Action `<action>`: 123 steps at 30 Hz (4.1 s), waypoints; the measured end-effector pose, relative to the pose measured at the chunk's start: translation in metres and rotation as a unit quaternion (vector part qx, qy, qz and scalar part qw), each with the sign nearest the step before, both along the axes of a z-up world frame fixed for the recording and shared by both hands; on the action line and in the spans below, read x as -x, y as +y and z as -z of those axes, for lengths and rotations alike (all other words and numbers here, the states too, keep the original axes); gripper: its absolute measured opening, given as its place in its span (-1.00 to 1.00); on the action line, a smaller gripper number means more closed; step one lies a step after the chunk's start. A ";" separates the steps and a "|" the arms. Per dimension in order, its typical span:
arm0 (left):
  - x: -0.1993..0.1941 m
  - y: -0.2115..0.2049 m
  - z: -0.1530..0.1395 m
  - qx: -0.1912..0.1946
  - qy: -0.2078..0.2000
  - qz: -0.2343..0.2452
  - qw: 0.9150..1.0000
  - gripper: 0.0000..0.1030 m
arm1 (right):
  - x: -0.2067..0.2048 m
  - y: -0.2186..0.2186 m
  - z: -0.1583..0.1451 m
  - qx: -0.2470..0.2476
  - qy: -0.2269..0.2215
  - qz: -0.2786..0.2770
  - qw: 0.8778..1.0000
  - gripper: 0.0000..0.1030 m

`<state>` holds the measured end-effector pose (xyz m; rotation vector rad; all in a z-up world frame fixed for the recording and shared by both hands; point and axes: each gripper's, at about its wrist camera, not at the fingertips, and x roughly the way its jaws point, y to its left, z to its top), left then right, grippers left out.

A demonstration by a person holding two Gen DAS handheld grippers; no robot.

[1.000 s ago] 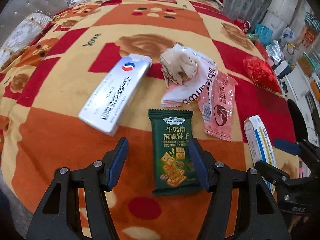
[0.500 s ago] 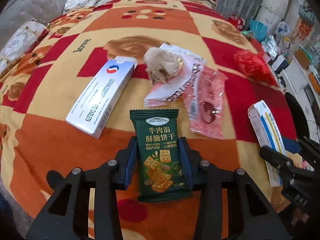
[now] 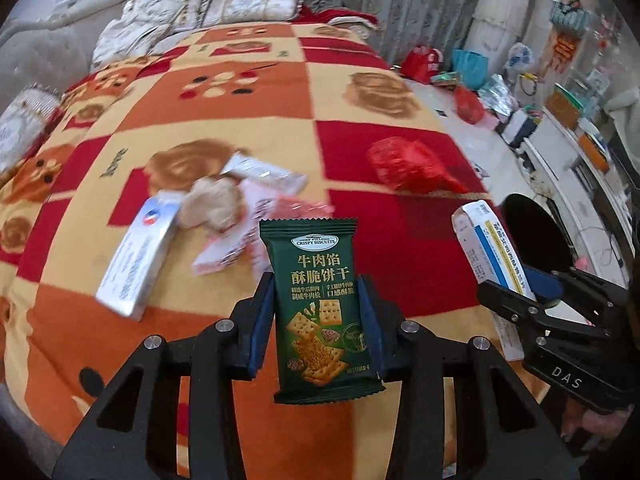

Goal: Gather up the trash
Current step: 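Carry the biscuit packet and medicine box over the black bin and open both tools, then move both tools back to the trash on the bed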

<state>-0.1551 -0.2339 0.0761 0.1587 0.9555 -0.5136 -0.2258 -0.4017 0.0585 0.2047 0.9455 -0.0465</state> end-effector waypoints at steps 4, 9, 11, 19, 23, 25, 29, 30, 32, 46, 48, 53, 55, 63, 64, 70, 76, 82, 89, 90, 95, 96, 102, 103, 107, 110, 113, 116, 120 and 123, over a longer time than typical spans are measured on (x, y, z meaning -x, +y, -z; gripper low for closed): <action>0.005 -0.025 -0.007 0.005 -0.005 0.023 1.000 -0.25 | 0.009 -0.018 -0.004 0.004 -0.004 0.020 1.000 -0.18; 0.011 -0.057 -0.013 0.009 -0.011 0.047 0.999 -0.25 | 0.019 -0.041 -0.007 0.002 -0.005 0.045 0.999 -0.18; 0.013 -0.067 -0.014 0.008 -0.013 0.056 0.998 -0.25 | 0.023 -0.048 -0.008 0.003 -0.006 0.052 0.999 -0.18; 0.019 -0.101 -0.016 0.007 -0.014 0.081 0.997 -0.25 | 0.037 -0.080 -0.008 0.000 -0.009 0.088 0.996 -0.18; 0.020 -0.117 -0.016 0.011 -0.010 0.093 0.996 -0.25 | 0.046 -0.097 -0.009 0.001 -0.009 0.108 0.994 -0.18; 0.021 -0.127 -0.015 0.016 -0.004 0.101 0.995 -0.25 | 0.051 -0.108 -0.010 0.000 -0.010 0.118 0.993 -0.18; 0.022 -0.146 -0.011 0.022 0.010 0.114 0.993 -0.25 | 0.058 -0.129 -0.008 -0.001 -0.007 0.140 0.990 -0.18; 0.022 -0.150 -0.010 0.023 0.011 0.116 0.993 -0.25 | 0.059 -0.133 -0.007 -0.002 -0.006 0.145 0.989 -0.18; 0.024 -0.161 -0.008 0.023 0.014 0.123 0.992 -0.25 | 0.062 -0.142 -0.004 -0.002 -0.003 0.154 0.988 -0.18; 0.030 -0.221 0.006 0.028 0.038 0.157 0.987 -0.25 | 0.073 -0.192 0.022 -0.011 0.025 0.197 0.980 -0.18; 0.031 -0.229 0.008 0.033 0.046 0.164 0.985 -0.25 | 0.073 -0.197 0.026 -0.013 0.027 0.202 0.979 -0.18; 0.032 -0.246 0.013 0.049 0.067 0.177 0.981 -0.25 | 0.074 -0.212 0.035 -0.024 0.033 0.217 0.975 -0.18; 0.032 -0.253 0.016 0.057 0.078 0.183 0.978 -0.25 | 0.074 -0.216 0.038 -0.029 0.034 0.223 0.974 -0.18; 0.031 -0.264 0.022 0.078 0.100 0.191 0.973 0.01 | 0.075 -0.232 0.049 -0.058 0.030 0.249 0.966 -0.07; 0.032 -0.263 0.021 0.080 0.096 0.191 0.974 0.18 | 0.076 -0.233 0.051 -0.060 0.032 0.253 0.965 -0.07; 0.031 -0.253 0.016 0.078 0.084 0.179 0.977 0.20 | 0.082 -0.232 0.055 -0.064 0.040 0.257 0.963 -0.07; 0.029 -0.237 0.013 0.062 0.068 0.155 0.984 0.20 | 0.081 -0.219 0.049 -0.058 0.039 0.248 0.966 -0.07; 0.029 -0.214 0.007 0.048 0.040 0.132 0.989 0.20 | 0.076 -0.201 0.036 -0.041 0.033 0.231 0.972 -0.06; 0.024 -0.183 0.001 0.034 0.020 0.103 0.994 0.20 | 0.067 -0.175 0.025 -0.030 0.032 0.208 0.977 -0.05; 0.023 -0.176 0.000 0.032 0.018 0.097 0.995 0.20 | 0.065 -0.171 0.023 -0.029 0.031 0.204 0.978 -0.05; 0.017 -0.152 -0.002 0.025 0.009 0.074 0.997 0.20 | 0.056 -0.150 0.015 -0.023 0.024 0.184 0.982 -0.04; 0.017 -0.148 -0.002 0.024 0.008 0.070 0.997 0.20 | 0.053 -0.145 0.013 -0.023 0.023 0.180 0.983 -0.03; 0.011 -0.110 -0.003 0.025 0.011 0.044 0.999 0.20 | 0.040 -0.113 0.004 -0.014 0.011 0.145 0.989 0.36; 0.010 -0.103 -0.003 0.025 0.011 0.039 0.999 0.20 | 0.037 -0.107 0.003 -0.012 0.012 0.139 0.990 0.36; 0.004 -0.074 -0.003 0.021 0.011 0.017 1.000 0.20 | 0.024 -0.087 0.003 -0.014 0.016 0.115 0.993 0.36; -0.005 -0.046 -0.004 0.018 0.008 -0.007 1.000 0.20 | 0.014 -0.069 0.005 -0.019 0.017 0.097 0.995 0.36; -0.015 -0.019 -0.005 0.019 0.005 -0.030 0.999 0.20 | 0.005 -0.052 0.008 -0.019 0.023 0.078 0.996 0.36; -0.028 0.009 -0.008 0.018 -0.001 -0.059 0.998 0.20 | -0.005 -0.034 0.011 -0.018 0.027 0.056 0.998 0.36; -0.049 0.039 -0.006 0.012 0.001 -0.092 0.996 0.20 | -0.016 -0.015 0.014 -0.017 0.031 0.034 0.999 0.37; -0.064 0.050 -0.001 0.002 0.006 -0.101 0.995 0.20 | -0.023 -0.004 0.016 -0.016 0.034 0.022 0.999 0.37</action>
